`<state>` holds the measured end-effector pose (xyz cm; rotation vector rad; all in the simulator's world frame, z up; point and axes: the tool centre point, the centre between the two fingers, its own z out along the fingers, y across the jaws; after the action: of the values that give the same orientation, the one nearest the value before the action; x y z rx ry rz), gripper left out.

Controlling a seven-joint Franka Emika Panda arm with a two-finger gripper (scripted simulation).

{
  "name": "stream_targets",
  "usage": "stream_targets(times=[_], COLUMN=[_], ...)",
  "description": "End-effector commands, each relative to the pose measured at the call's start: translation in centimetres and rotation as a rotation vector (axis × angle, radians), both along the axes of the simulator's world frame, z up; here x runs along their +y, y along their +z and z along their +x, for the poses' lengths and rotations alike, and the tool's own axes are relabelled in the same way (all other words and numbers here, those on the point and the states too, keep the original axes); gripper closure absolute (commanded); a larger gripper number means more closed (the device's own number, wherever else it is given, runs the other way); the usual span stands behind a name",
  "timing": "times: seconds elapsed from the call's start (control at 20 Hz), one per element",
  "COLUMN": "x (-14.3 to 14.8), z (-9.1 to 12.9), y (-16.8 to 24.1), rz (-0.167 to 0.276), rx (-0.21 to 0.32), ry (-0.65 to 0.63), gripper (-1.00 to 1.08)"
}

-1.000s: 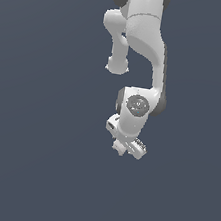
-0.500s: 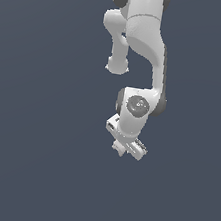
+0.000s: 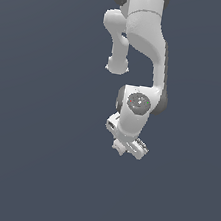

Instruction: Pick up the object and move it to a goal position.

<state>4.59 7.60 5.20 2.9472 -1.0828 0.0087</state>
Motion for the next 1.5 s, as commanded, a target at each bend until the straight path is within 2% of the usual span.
stream_targets(times=[0.0,0.3,1.1,1.45], x=[-0.1,-0.5,-1.2,-1.0], z=[0.3,1.5,5.0,5.9], y=[1.4,7.0,28.8,36.3], rz=[-0.003,-0.018,-0.075,-0.094], rx=[-0.008,-0.034,-0.136,-0.171], ry=[0.001,0.007,0.034,0.045], gripper=[1.08,1.08,1.08,1.08])
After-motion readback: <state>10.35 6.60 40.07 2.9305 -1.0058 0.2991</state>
